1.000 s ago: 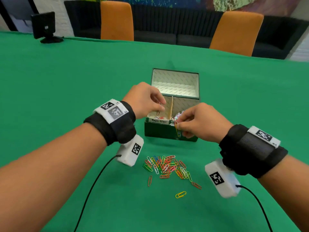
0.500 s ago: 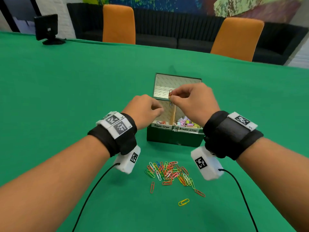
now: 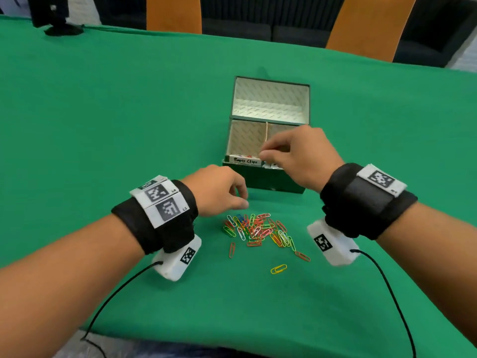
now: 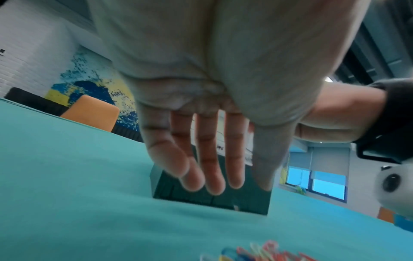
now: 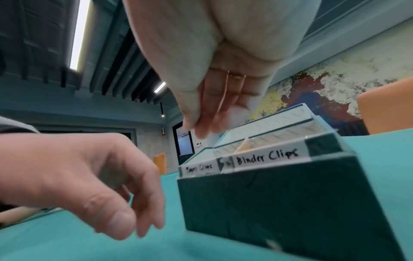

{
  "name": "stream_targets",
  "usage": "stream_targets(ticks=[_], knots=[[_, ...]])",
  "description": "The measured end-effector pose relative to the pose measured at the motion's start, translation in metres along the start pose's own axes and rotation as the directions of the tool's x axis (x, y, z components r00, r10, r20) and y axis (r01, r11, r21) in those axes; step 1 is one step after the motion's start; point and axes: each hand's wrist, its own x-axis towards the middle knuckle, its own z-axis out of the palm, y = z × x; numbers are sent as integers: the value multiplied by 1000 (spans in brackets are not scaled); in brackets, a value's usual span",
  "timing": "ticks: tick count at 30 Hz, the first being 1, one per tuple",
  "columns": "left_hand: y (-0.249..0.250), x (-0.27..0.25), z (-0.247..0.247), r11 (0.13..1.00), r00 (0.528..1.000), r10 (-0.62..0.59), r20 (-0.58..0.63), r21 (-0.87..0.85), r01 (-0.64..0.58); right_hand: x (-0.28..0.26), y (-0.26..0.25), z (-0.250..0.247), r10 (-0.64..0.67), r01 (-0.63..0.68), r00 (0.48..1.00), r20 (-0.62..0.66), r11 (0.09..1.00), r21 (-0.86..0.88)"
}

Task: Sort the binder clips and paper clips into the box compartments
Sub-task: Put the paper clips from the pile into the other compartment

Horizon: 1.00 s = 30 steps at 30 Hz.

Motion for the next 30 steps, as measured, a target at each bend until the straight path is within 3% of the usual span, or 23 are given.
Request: stream_targets(ticks=[2, 5, 8, 12, 18, 30], knots=[[0, -4, 8, 999, 998, -2, 64, 40, 0, -25, 6, 3, 31, -15, 983, 183, 996, -85], [0, -8, 20, 995, 987, 19, 158, 97, -35, -55, 20, 11, 132, -42, 886, 445, 978, -206], [3, -7, 27, 988, 972, 54, 229, 132, -86, -74, 32, 22, 185, -29, 805, 564, 962, -273], [9, -2, 28, 990, 976, 58, 208, 115, -84, -79, 34, 36, 137, 18, 836, 531, 961, -277], [8, -2, 27, 997, 988, 30, 150, 64, -40, -67, 34, 42, 125, -50, 893, 433, 982, -180], [4, -3, 9, 992, 997, 70, 27, -109, -67, -44, 31, 22, 113, -137, 946, 305, 989, 58]])
